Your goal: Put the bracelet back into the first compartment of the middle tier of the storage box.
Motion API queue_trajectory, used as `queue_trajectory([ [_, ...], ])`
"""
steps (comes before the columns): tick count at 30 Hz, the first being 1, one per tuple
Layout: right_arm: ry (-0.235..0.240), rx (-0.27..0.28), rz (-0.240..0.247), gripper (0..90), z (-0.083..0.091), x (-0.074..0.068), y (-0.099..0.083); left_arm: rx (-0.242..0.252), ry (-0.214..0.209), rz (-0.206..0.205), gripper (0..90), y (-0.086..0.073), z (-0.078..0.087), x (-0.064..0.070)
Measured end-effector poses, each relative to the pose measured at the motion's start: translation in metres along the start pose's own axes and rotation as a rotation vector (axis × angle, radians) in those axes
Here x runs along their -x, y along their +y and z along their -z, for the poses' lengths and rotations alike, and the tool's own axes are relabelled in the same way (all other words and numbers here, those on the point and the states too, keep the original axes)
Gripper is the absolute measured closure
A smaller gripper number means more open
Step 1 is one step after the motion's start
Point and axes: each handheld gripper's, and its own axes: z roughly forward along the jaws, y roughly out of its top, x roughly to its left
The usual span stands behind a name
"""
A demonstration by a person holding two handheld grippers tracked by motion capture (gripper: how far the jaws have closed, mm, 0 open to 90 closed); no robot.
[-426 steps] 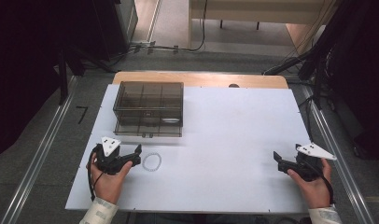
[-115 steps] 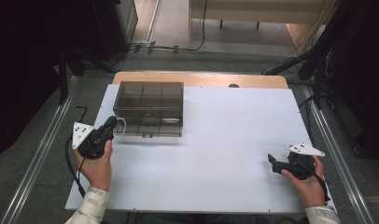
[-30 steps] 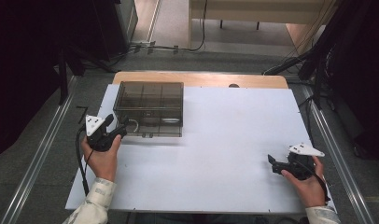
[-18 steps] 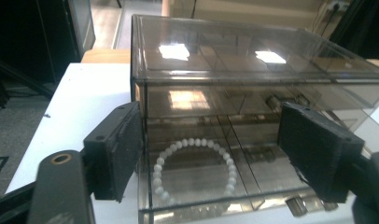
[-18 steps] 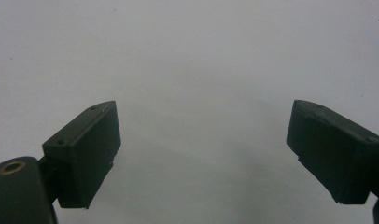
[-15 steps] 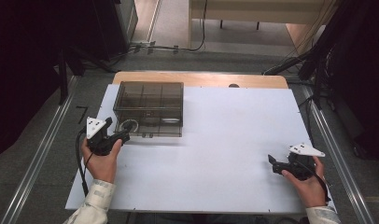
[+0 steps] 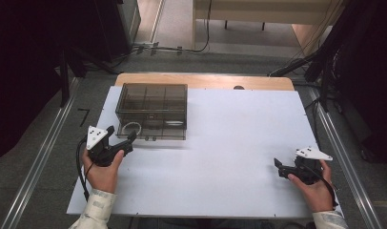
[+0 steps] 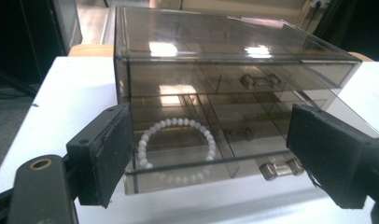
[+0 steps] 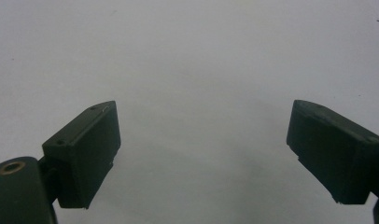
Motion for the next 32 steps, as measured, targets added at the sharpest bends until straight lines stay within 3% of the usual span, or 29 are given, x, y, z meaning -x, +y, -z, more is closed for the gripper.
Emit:
queue_trajectory([
  [16, 0.001, -0.001, -0.001, 8.4, 0.000, 0.000, 0.000, -0.016, -0.029, 0.006, 8.3, -0.010, 0.013, 0.003],
  [26, 0.001, -0.002, 0.001, 8.4, 0.000, 0.000, 0.000, -0.033, -0.049, -0.021, 4.3, -0.014, 0.018, 0.009],
  [32, 0.001, -0.001, 0.000, 8.4, 0.000, 0.000, 0.000, -0.061, -0.070, -0.058, 1.5, -0.018, 0.020, 0.011],
])
